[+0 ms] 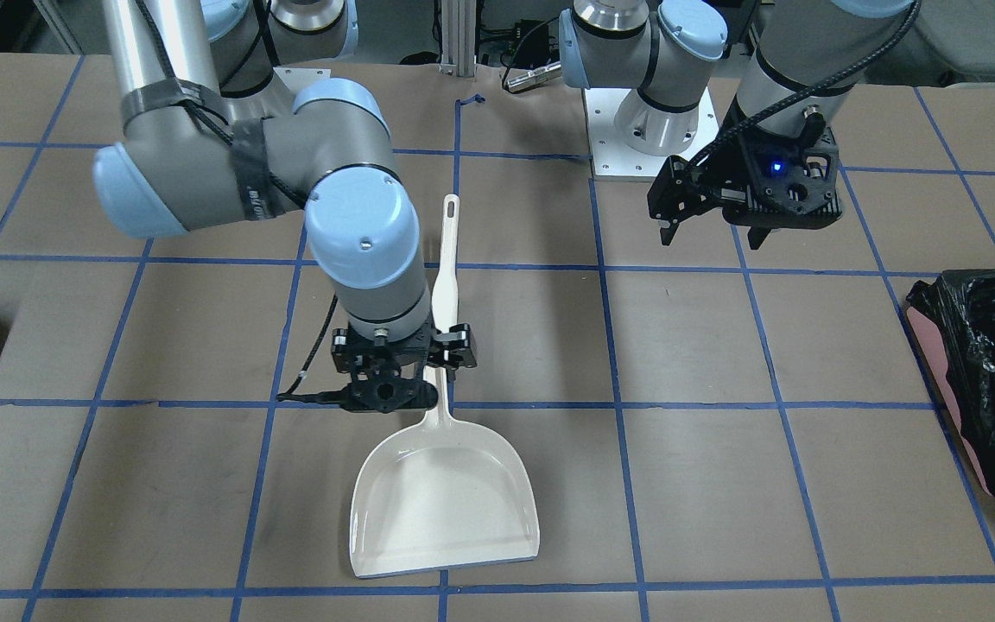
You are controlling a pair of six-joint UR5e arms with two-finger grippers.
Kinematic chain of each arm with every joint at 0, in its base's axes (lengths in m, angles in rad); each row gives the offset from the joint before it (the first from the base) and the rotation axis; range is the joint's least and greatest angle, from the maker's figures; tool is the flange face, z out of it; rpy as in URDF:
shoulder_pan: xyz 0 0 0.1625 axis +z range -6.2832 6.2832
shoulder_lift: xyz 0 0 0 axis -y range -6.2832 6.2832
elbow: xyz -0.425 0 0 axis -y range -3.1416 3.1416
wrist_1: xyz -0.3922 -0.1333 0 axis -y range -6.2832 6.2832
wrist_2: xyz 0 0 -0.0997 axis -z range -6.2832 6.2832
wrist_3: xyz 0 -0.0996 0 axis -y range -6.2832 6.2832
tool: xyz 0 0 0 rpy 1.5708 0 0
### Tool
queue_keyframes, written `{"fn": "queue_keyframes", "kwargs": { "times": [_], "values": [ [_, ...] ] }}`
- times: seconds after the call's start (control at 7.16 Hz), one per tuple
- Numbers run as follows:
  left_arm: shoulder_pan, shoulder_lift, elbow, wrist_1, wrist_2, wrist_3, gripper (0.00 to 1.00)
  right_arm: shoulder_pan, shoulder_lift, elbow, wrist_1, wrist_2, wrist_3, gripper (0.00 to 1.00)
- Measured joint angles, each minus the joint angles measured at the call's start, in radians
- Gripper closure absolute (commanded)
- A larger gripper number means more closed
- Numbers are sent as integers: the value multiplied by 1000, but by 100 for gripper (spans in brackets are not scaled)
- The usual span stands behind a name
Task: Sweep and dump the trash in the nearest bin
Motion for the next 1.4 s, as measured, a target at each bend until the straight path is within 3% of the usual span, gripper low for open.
{"fn": "queue_keyframes", "kwargs": {
  "times": [0.28, 0.7, 1.4],
  "values": [
    [0, -2, 5, 1, -2, 0, 0, -119, -85, -8, 48, -43, -125, 0],
    [0, -14, 2, 19, 3, 0, 0, -193, -235, -15, 212, -124, -230, 0],
    [1, -17, 6, 35, 4, 2, 0, -227, -314, -7, 278, -78, -245, 0]
  ]
}}
